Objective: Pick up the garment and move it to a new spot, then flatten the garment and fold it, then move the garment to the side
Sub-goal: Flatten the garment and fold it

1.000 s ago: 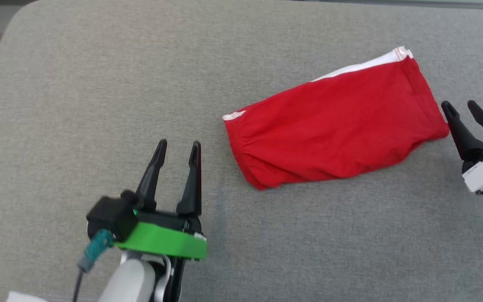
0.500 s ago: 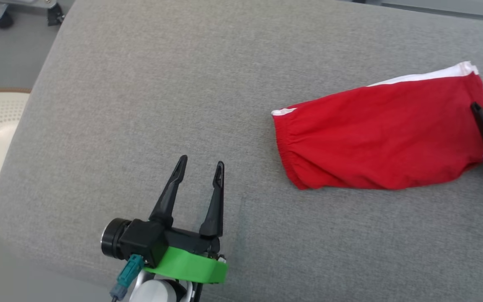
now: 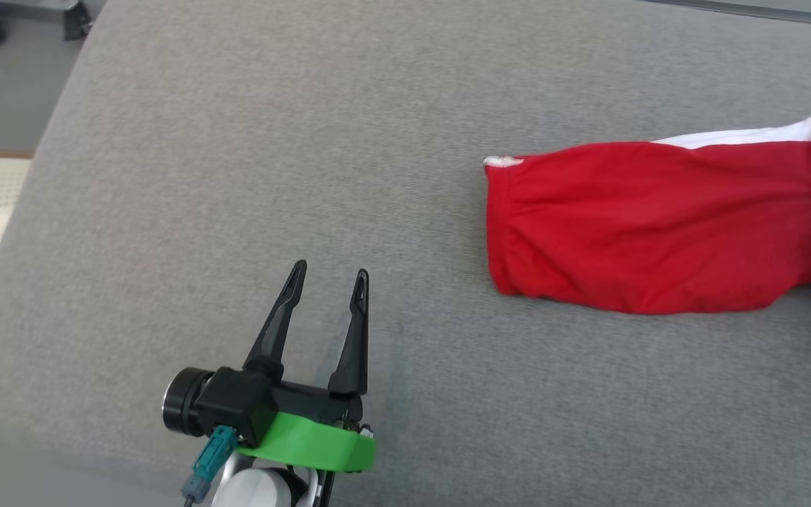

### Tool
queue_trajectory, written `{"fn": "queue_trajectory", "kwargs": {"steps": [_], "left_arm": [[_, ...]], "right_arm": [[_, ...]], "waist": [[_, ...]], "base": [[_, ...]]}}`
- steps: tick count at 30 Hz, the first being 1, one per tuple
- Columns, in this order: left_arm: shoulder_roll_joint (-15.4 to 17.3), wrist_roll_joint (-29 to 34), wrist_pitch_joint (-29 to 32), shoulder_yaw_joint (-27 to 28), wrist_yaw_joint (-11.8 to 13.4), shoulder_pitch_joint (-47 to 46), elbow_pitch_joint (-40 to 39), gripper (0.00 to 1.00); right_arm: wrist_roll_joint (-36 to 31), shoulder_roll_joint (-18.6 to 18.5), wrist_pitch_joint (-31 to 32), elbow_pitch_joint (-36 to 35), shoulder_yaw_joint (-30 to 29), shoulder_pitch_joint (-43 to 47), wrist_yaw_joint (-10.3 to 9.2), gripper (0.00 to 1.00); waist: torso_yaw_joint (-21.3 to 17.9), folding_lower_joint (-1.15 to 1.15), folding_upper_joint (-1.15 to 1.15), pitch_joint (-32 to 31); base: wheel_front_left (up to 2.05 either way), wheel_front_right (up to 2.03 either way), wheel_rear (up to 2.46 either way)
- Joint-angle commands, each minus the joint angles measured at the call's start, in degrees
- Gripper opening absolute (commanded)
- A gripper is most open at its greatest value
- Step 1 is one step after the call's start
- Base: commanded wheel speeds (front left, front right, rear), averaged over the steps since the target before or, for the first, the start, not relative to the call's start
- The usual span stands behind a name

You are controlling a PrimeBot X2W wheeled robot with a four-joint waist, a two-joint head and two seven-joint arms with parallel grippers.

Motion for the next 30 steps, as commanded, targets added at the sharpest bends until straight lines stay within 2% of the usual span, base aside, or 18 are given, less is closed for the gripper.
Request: {"fn": "queue_trajectory", "kwargs": {"steps": [1, 5, 11, 19, 30], "left_arm": [[0.05, 0.82, 0.0, 0.4, -0.33, -0.13, 0.22, 1.0], [0.05, 1.97, 0.0, 1.31, -1.45, -0.6, 0.82, 1.0], [0.07, 3.14, 0.0, 1.74, -2.57, -1.49, 1.71, 1.0], [0.07, 2.54, 0.0, 1.28, -2.71, -0.91, 3.7, 1.0], [0.08, -0.38, 0.0, -0.68, -1.21, -0.18, 4.34, 1.0]], "right_arm": [[-0.74, -0.93, -0.15, -0.06, -0.65, 1.6, -0.26, 0.0], [-2.63, -2.31, -0.35, -2.35, -2.55, 1.76, -0.22, 0.0], [-7.03, -0.47, 1.08, -7.75, -4.17, -0.58, -0.2, 0.0], [-11.46, 8.68, 5.78, -18.83, -4.48, -1.88, -0.19, 0.0], [-16.52, 21.11, 13.22, -29.5, -5.68, 1.91, -0.17, 0.0]], "waist": [[-4.2, 0.0, 0.0, -1.1], [-7.91, 0.0, 0.0, -1.03], [-11.21, 0.0, 0.0, -1.01], [-11.57, 0.0, 0.0, -3.18], [-6.69, 0.0, 0.0, -5.37]], "base": [[0.0, 0.0, 0.0], [0.0, 0.0, 0.0], [0.0, 0.0, 0.0], [0.0, 0.0, 0.0], [0.0, 0.0, 0.0]]}}
